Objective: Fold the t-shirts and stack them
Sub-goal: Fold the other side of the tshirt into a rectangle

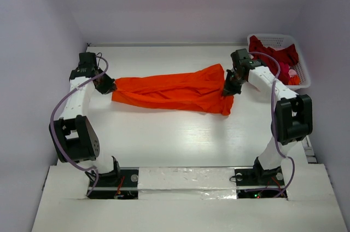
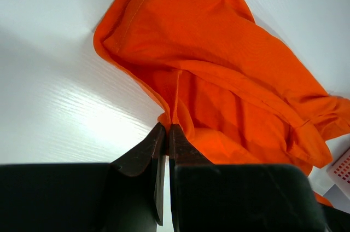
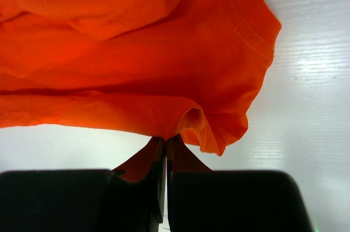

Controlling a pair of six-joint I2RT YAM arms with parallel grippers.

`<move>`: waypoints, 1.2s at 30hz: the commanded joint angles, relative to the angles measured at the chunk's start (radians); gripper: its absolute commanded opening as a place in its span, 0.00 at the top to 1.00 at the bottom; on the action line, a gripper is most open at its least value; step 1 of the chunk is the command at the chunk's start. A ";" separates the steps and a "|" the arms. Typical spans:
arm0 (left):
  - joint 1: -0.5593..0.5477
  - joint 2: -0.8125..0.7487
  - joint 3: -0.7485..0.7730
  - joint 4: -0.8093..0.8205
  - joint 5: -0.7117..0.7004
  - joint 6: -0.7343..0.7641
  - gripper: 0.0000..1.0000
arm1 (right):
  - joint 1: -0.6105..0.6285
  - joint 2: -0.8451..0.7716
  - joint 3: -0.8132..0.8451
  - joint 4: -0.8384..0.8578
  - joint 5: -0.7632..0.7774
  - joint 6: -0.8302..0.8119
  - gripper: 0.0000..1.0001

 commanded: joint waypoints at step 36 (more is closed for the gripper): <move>0.020 0.112 0.012 0.109 -0.023 0.003 1.00 | -0.071 0.232 0.282 0.035 0.034 -0.034 1.00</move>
